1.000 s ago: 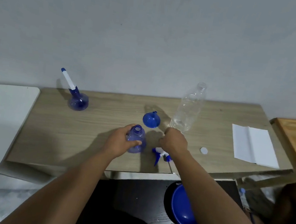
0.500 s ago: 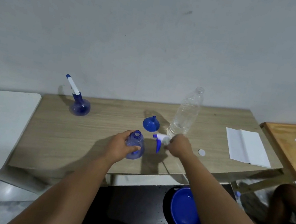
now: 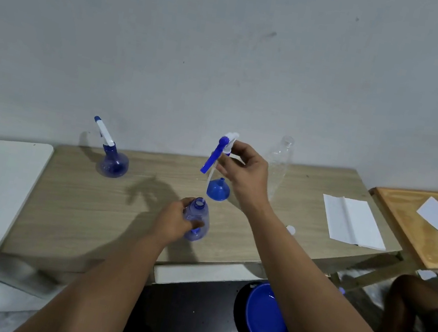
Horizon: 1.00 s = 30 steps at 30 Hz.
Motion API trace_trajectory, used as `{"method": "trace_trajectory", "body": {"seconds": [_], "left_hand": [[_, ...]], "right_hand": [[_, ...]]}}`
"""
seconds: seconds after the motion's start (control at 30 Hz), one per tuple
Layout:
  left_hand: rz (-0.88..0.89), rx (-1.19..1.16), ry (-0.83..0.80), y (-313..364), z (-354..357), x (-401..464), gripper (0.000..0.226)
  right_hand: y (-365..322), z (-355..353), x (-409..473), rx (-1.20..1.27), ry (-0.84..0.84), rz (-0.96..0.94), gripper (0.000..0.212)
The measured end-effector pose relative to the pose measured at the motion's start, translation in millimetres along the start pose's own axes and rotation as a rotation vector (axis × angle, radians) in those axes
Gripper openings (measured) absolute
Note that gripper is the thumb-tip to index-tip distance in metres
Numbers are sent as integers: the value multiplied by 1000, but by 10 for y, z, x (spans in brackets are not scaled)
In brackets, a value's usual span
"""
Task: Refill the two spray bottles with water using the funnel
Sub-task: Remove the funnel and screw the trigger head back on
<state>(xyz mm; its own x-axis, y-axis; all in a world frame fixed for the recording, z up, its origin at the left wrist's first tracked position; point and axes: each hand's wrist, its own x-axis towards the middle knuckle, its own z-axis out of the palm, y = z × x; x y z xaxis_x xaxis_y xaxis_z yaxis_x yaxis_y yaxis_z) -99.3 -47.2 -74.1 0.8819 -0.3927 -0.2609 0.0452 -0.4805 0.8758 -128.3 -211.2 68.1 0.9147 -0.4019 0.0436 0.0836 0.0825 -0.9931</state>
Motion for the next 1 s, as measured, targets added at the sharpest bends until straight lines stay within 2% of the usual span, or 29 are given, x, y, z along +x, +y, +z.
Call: {"method": "trace_trajectory", "body": {"seconds": [0.27,0.43,0.5,0.63,0.83,1.0], "left_hand": [[-27,22,15,22,2,-17,58],[41,34,29,3,-23,-47,46],[80,41,25,11,-36,-55,49],[77,24,41,51,-48,-92,33],[77,-1,57,27,-46,-91,32],[76,20,56,77,-71,-103,30]], "right_hand": [[557,-5,-129,-205,-104,58,22],[953,-63,-244,-282,-174,123,27],[1056,-90,-285,-268,-170,121,29],[1107,-86,-334,-259,-161,78,26],[1172,-28,-369,-268,-99,63,22],[1249,55,-389,-242,-10,97,34]]}}
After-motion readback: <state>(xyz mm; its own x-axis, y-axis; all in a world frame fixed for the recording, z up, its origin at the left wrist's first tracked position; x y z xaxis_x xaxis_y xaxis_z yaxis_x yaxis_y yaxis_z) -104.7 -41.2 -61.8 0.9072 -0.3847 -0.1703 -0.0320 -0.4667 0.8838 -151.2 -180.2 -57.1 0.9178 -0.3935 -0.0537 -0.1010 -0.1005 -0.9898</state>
